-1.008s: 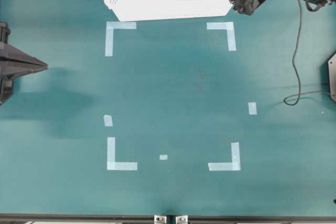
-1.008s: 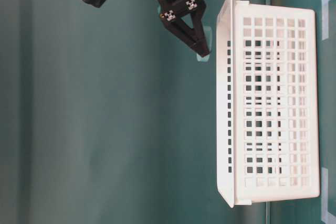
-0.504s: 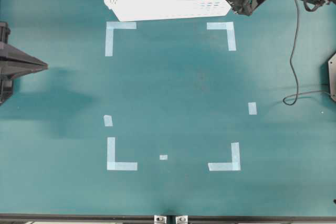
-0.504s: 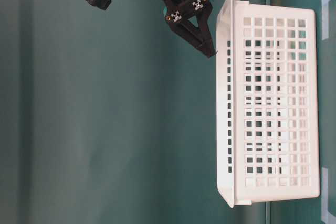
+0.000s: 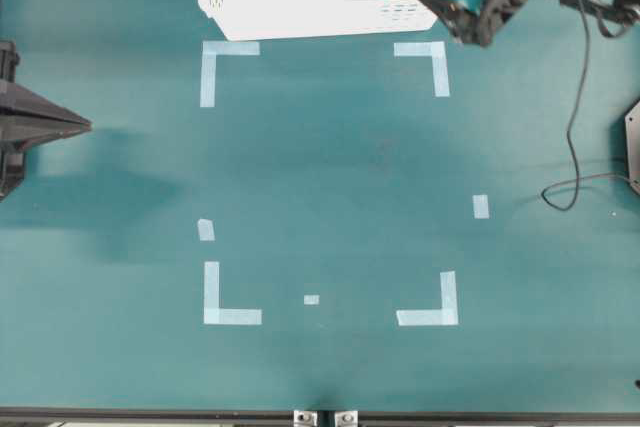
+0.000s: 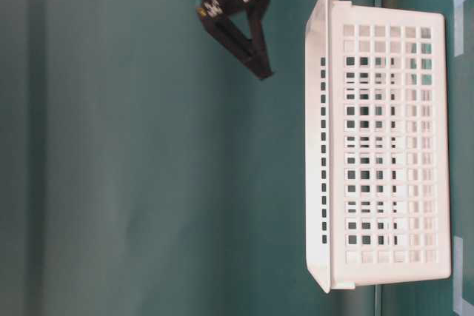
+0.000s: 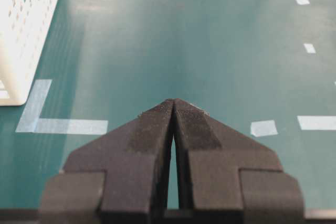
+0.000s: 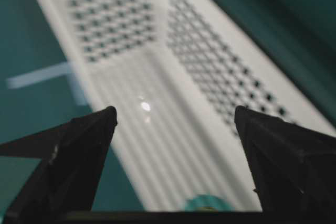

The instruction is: Put the tape in the middle into the white basket.

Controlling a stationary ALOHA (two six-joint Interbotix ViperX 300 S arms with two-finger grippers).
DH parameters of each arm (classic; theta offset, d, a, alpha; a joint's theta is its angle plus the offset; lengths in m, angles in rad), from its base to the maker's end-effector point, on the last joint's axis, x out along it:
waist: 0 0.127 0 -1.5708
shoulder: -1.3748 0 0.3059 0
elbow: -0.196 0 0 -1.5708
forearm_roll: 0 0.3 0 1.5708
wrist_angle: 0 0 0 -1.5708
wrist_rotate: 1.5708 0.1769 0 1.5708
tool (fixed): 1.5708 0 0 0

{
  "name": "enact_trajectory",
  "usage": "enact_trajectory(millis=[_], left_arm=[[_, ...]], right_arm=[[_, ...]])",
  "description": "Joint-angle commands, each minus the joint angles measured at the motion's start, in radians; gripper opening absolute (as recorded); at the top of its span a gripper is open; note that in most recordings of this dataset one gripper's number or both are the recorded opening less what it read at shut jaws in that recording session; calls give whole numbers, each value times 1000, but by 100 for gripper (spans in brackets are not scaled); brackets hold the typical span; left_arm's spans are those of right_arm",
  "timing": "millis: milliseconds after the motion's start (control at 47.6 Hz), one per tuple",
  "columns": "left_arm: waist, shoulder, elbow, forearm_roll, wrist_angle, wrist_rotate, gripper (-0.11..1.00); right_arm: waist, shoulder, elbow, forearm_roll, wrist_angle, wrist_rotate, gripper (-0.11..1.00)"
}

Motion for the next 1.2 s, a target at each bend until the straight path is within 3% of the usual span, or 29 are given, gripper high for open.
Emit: enact_trajectory(millis=[0, 336, 1176], left_arm=[[3, 8, -12, 0, -5, 2, -11], [3, 8, -11, 2, -3, 3, -11], [5, 8, -12, 0, -3, 3, -11]], right_arm=[[46, -64, 8, -2, -9, 3, 95], [184, -229, 117, 0, -64, 0, 95], [362, -448, 298, -2, -64, 5, 95]])
